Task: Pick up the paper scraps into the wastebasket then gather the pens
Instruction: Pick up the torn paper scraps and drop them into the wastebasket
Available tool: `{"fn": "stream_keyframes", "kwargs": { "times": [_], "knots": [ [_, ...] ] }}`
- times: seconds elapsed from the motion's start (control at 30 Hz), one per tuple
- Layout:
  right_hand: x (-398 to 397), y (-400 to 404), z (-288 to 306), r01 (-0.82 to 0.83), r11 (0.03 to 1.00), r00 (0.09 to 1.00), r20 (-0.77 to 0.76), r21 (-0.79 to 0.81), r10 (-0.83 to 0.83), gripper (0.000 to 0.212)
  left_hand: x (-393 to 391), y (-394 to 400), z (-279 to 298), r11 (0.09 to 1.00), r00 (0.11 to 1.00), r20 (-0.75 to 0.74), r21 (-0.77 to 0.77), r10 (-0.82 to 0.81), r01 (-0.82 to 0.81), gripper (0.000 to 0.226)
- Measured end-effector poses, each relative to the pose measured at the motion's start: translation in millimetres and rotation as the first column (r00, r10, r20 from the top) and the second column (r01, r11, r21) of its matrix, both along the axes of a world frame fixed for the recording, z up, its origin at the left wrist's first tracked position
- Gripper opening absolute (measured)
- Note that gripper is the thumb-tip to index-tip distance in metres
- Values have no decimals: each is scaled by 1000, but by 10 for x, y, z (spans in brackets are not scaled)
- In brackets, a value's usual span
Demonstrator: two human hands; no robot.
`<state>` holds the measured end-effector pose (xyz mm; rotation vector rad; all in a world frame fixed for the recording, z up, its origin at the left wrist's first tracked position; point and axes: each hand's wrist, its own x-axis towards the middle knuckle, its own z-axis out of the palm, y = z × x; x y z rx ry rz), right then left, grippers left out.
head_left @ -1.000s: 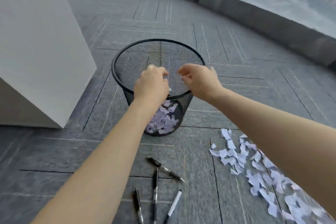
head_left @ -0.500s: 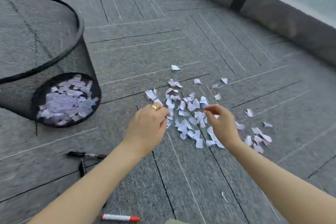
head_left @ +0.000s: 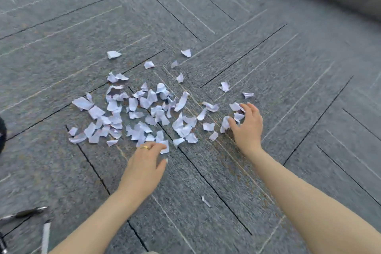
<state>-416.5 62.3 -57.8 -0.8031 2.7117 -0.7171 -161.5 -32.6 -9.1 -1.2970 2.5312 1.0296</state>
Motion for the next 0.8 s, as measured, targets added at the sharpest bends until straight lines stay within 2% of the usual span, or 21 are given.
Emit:
{"fn": "stream_keyframes", "kwargs": {
  "times": [0.17, 0.3, 0.4, 0.47, 0.53, 0.6, 0.67, 0.73, 0.8],
  "knots": [
    [-265, 152, -160, -150, 983, 988, -8, 106, 152, 75, -457, 16, -59, 996, 998, 33, -63, -53, 55, 49],
    [-307, 217, -273, -285, 946, 957, -6, 152, 289, 94, -765, 62, -227, 979, 969, 201, -112, -146, 171, 74],
    [-267, 141, -288, -409, 896, 907, -31, 170, 420, 96, -948, 112, -360, 982, 957, 250, -80, -148, 173, 84],
    [-213, 78, -312, -451, 874, 881, -70, 181, 469, 87, -1071, 138, -426, 982, 957, 250, -80, -147, 172, 87],
    [-176, 25, -337, -417, 901, 894, -129, 118, 430, 63, -1187, 139, -487, 967, 953, 238, -128, -187, 221, 87],
    [-173, -9, -370, -382, 924, 904, -196, 21, 379, 33, -1278, 115, -525, 897, 917, 267, -253, -296, 363, 83],
    [-186, -35, -391, -424, 905, 877, -268, -38, 400, 13, -1359, 80, -526, 792, 851, 334, -338, -404, 509, 74],
    [-217, -46, -385, -491, 870, 840, -289, -44, 459, 6, -1439, 58, -489, 734, 809, 365, -357, -460, 578, 60],
    [-252, -59, -331, -514, 858, 823, -268, 26, 501, 11, -1501, 54, -425, 734, 811, 344, -356, -473, 579, 40]
  ]
}}
